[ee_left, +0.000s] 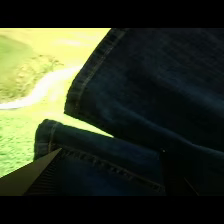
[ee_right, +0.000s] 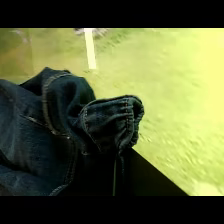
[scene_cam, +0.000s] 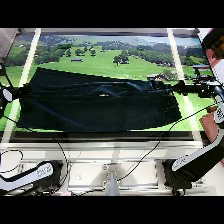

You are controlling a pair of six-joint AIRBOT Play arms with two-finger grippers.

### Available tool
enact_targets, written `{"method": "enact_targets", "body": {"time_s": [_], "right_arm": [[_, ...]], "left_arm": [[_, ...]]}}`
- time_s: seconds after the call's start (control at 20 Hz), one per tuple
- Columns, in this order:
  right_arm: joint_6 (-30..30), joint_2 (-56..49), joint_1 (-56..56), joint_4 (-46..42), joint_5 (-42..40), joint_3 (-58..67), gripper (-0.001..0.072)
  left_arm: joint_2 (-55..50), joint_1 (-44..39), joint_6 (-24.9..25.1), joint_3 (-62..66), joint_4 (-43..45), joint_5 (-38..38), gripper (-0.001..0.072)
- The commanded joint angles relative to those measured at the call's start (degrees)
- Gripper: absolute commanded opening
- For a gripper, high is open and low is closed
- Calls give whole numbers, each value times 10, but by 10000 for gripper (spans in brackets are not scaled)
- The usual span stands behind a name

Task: Fold the clothes and pants, and hang the long-sleeved shirts on hangers.

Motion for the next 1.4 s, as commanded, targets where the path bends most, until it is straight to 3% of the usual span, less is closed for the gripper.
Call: {"method": "enact_targets", "body": {"time_s": [0.0,0.2,0.4,0.65,0.8,1.1,1.35], "right_arm": [[-44,30,5,25,-69,1,68],[-59,82,-2,24,-134,1,68],[-94,118,-2,24,-141,0,68],[-100,129,-2,23,-165,0,68],[-101,129,-2,8,-150,0,68],[-100,129,-2,-49,-125,0,68],[-96,129,-2,-55,-123,0,68]], "left_arm": [[1,-13,0,0,0,20,698],[8,-22,0,0,0,78,698],[7,-36,-3,0,0,111,698],[-1,-38,-101,0,0,106,698],[-38,-37,-143,0,0,58,698],[-139,-2,-142,104,-85,-109,699],[-186,37,-121,184,-103,-151,699]]}}
